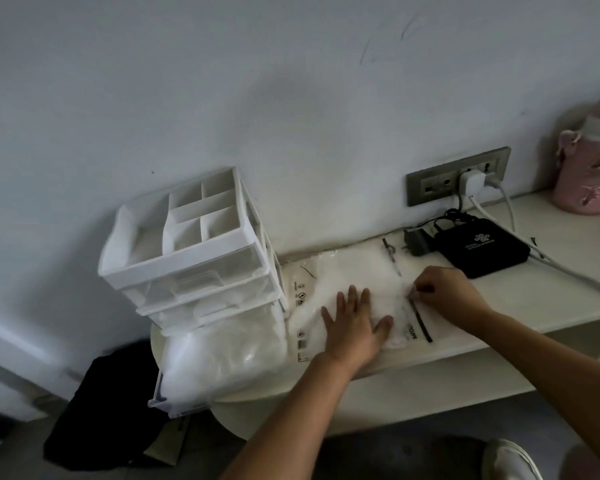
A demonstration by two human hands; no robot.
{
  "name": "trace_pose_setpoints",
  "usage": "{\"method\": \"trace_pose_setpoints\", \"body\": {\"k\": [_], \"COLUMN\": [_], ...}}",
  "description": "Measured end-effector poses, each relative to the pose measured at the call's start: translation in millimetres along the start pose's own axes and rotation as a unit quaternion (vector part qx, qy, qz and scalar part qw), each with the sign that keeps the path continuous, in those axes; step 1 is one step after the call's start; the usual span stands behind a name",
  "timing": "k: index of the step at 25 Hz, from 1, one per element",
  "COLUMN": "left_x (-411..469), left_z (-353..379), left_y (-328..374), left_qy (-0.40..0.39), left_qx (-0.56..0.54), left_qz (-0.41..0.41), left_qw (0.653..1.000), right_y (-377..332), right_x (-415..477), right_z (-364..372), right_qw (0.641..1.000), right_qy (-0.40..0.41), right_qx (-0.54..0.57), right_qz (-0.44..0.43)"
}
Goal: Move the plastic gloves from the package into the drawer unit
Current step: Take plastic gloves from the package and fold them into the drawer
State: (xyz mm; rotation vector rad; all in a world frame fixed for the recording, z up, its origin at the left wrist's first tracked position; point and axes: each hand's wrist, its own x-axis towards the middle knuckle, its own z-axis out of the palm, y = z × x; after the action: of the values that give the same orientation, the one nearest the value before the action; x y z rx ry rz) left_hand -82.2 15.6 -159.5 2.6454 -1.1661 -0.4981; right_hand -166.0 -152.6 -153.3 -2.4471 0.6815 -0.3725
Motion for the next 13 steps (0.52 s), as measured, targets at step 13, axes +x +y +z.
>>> {"method": "trace_pose_setpoints", "body": {"k": [13], "left_x": [-0.5], "left_z": [13.3], "left_y": [-3.1], "left_qy": [0.022], "left_qx": [-0.003], "left_qz": [0.002], "left_qw": [1.000], "right_y": [-7.4], "right_x": [8.6], "right_z": [-7.6], "right_qw": [0.948], "right_qy": [-0.134], "right_qx": [0.266], "right_qz": [0.116]}}
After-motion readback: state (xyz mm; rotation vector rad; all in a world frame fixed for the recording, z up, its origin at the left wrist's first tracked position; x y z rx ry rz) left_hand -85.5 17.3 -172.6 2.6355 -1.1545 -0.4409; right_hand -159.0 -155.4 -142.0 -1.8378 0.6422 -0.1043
